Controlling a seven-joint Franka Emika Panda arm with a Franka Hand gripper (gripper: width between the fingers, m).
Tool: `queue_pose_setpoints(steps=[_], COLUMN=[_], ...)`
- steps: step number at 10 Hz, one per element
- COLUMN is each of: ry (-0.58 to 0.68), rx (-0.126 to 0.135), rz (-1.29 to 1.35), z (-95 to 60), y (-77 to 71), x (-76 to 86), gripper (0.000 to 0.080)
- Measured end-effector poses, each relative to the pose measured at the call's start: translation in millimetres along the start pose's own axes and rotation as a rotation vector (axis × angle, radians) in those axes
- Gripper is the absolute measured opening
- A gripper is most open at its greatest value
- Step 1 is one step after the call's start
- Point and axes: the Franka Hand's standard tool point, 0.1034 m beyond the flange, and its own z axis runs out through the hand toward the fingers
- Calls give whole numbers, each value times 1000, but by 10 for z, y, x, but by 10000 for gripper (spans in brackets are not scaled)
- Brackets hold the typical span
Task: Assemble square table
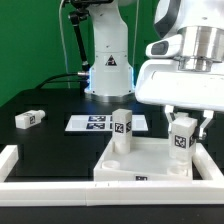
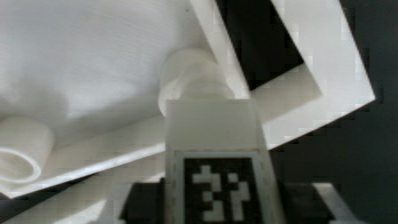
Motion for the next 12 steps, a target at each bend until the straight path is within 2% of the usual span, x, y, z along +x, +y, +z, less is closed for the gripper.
queue_pose_setpoints(steps=[3,7,8,10,12], ry=[22,31,38,75,89], rx=[11,4,9,40,55], rz=[-2,-17,-17,-17,-5], z=[33,129,145,150,141], y=[-12,3,-23,-136,-152], x=[48,-21,-48,-87,-110], gripper=[292,292,292,292,292])
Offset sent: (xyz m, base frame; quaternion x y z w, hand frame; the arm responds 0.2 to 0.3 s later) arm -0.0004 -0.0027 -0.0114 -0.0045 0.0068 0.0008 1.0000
